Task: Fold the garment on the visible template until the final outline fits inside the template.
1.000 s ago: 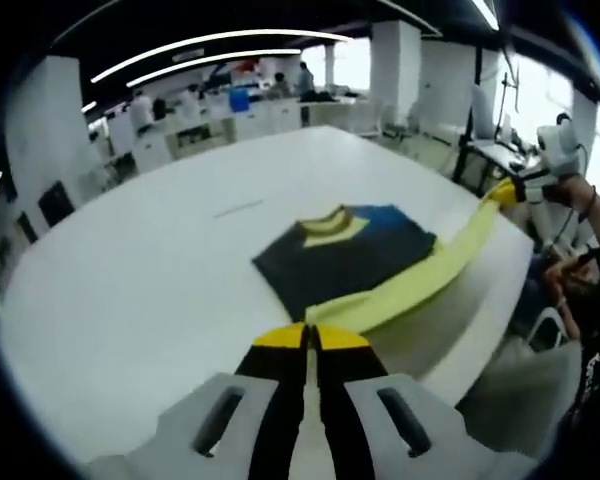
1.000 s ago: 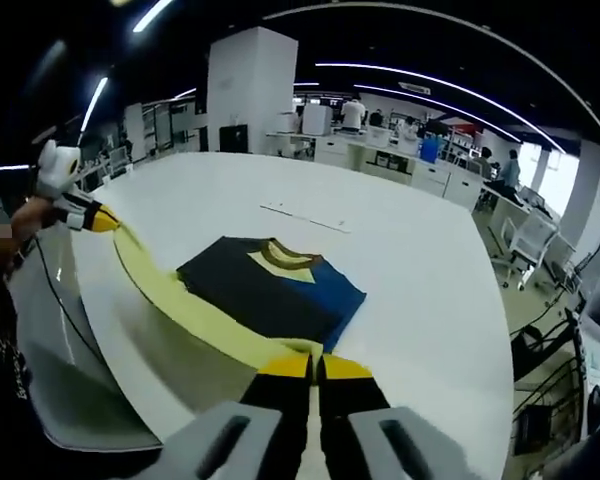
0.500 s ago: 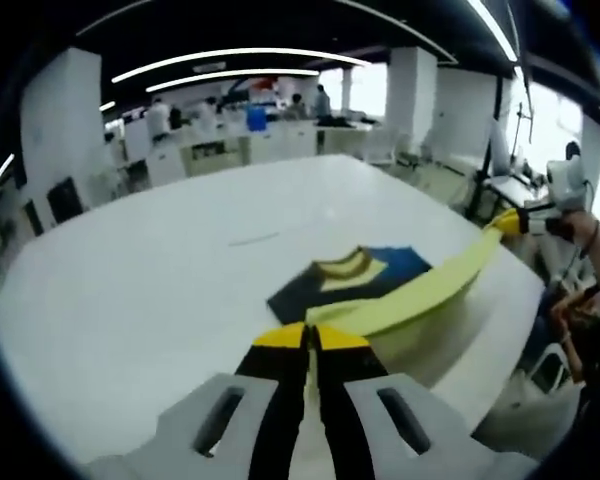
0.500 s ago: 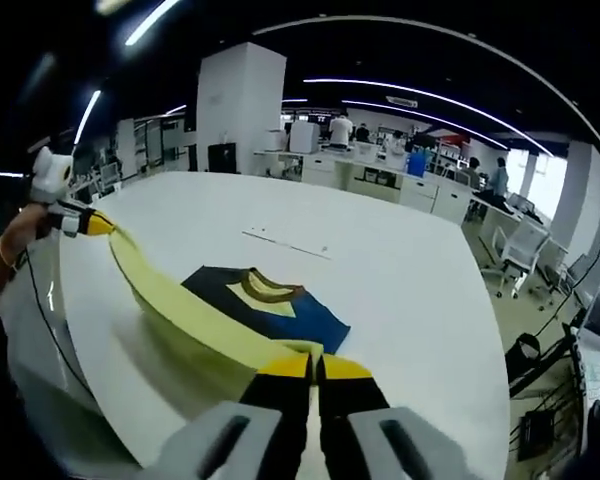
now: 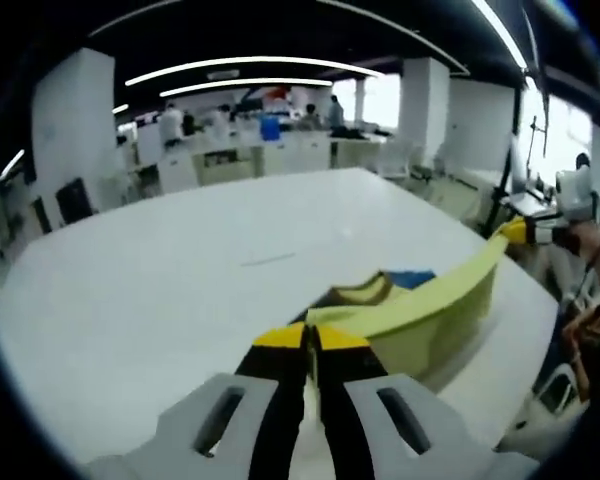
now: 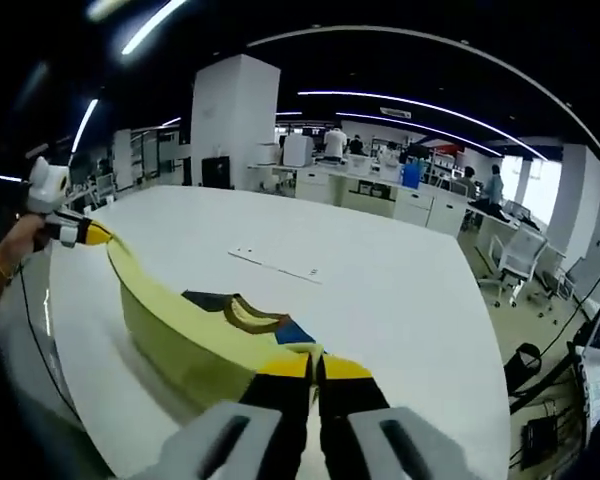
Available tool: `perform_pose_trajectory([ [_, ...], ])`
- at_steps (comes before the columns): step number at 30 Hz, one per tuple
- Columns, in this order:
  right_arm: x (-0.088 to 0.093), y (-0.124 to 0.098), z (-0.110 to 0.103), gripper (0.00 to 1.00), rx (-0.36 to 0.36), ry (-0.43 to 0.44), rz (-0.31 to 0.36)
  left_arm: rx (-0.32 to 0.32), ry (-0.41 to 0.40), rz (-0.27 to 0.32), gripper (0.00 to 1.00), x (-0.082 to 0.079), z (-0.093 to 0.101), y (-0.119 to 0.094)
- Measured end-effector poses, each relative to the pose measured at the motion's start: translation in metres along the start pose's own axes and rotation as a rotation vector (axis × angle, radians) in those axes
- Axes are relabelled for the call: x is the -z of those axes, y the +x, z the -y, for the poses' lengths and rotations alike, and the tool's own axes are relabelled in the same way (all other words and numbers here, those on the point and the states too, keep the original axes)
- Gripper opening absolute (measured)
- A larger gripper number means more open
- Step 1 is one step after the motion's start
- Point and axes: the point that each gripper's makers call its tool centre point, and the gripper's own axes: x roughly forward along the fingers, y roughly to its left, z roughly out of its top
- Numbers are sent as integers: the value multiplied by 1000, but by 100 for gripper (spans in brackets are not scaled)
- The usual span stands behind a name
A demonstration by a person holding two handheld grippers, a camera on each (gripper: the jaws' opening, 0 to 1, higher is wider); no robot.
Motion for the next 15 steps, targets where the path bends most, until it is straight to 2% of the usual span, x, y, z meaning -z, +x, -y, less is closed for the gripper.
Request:
perform_pose_trajectory([
  [7, -4, 31, 11, 0, 37, 18, 10, -26, -41, 24, 0, -8, -10, 24],
  [10, -5, 43, 16, 0, 45, 12, 11, -39, -61, 27, 0, -8, -17, 38],
  [15, -1, 70, 27, 0, 62, 61, 0, -51, -122, 26, 0, -4, -27, 59],
])
